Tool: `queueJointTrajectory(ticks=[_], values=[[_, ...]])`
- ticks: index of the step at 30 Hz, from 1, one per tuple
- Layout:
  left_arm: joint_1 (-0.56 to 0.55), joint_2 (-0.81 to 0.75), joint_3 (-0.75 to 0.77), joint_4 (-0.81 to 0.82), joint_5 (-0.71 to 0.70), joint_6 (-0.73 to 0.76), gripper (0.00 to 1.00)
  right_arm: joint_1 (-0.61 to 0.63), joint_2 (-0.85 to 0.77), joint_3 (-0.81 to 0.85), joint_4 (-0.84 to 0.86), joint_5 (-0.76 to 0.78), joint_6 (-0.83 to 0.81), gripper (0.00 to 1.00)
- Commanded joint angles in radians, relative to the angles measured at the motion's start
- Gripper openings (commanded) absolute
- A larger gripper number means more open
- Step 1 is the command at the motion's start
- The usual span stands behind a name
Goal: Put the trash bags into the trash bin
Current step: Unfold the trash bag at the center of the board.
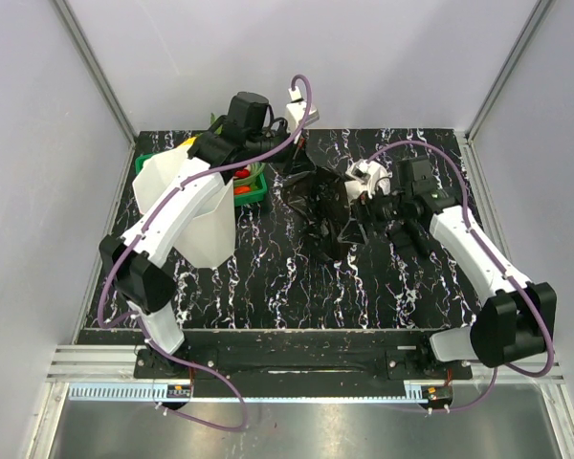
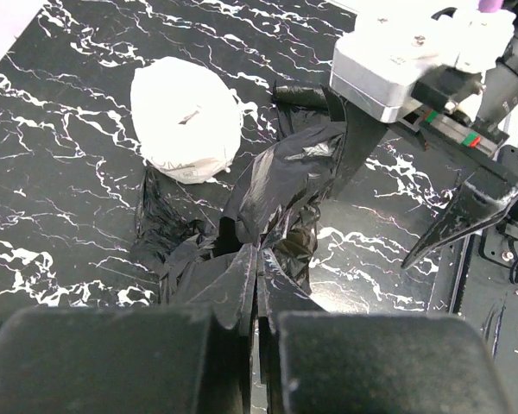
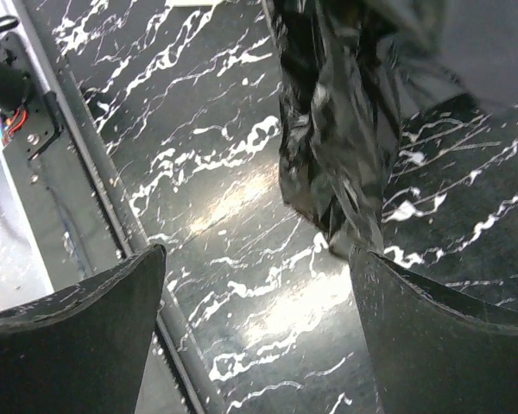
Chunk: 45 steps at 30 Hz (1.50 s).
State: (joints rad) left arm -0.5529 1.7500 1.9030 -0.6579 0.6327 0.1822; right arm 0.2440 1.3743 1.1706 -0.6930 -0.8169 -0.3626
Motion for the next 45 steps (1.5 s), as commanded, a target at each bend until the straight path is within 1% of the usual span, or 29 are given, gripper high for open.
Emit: queueJointTrajectory(ticks=[1,4,6,13,19,22,25,27,28,31,32,35,36,40,41,42,44,45], values=[[-0.002,0.003,0.054,0.023,0.002,-0.033,0.0,0.026,-0.041,-0.055,0.246,0.113,0.057,0.92],[-0.004,0.003,0.054,0.018,0.01,-0.035,0.0,0.026,-0.024,-0.042,0.27,0.174,0.034,0.91],[-0.005,0.003,0.054,0.015,0.009,-0.032,0.0,0.026,-0.02,-0.028,0.265,0.188,0.021,0.91],[-0.004,0.003,0.067,0.006,0.015,-0.023,0.0,0.026,-0.043,0.018,0.185,0.265,-0.051,0.91],[-0.004,0.0,0.07,0.004,0.016,-0.029,0.0,0.035,0.009,0.001,0.216,0.2,-0.023,0.91],[-0.005,0.002,0.07,0.004,0.016,-0.032,0.0,0.054,0.035,-0.029,0.274,0.188,-0.006,0.91],[-0.004,-0.001,0.068,0.004,0.028,-0.035,0.0,0.063,0.061,-0.046,0.331,0.197,0.011,0.88],[-0.005,-0.001,0.068,0.004,0.041,-0.041,0.0,0.063,0.08,-0.046,0.369,0.193,0.025,0.81],[-0.004,0.0,0.068,0.004,0.045,-0.043,0.0,0.063,0.088,-0.045,0.378,0.193,0.028,0.73],[-0.005,-0.003,0.061,0.004,0.044,-0.04,0.0,0.063,0.098,-0.034,0.391,0.212,0.033,0.43],[-0.005,-0.004,0.054,0.004,0.032,-0.035,0.0,0.063,0.094,-0.028,0.383,0.22,0.024,0.32],[-0.004,-0.01,0.036,0.004,0.001,-0.009,0.0,0.063,0.075,-0.006,0.33,0.255,0.004,0.04],[-0.002,-0.012,0.03,0.004,-0.014,0.002,0.0,0.063,0.068,-0.002,0.308,0.275,-0.001,0.0],[0.014,-0.02,-0.021,0.035,-0.031,0.011,0.0,0.063,0.042,0.063,0.173,0.335,-0.024,0.0],[0.021,-0.02,-0.031,0.044,-0.031,0.008,0.05,0.063,0.04,0.087,0.138,0.34,-0.024,0.0],[0.027,-0.018,-0.041,0.053,-0.018,0.005,0.18,0.063,0.04,0.113,0.1,0.335,-0.027,0.0],[0.045,-0.017,-0.051,0.07,0.019,-0.01,0.36,0.063,0.034,0.149,0.06,0.338,-0.013,0.0],[0.053,-0.018,-0.056,0.079,0.05,-0.021,0.49,0.063,0.031,0.164,0.043,0.34,-0.009,0.0]])
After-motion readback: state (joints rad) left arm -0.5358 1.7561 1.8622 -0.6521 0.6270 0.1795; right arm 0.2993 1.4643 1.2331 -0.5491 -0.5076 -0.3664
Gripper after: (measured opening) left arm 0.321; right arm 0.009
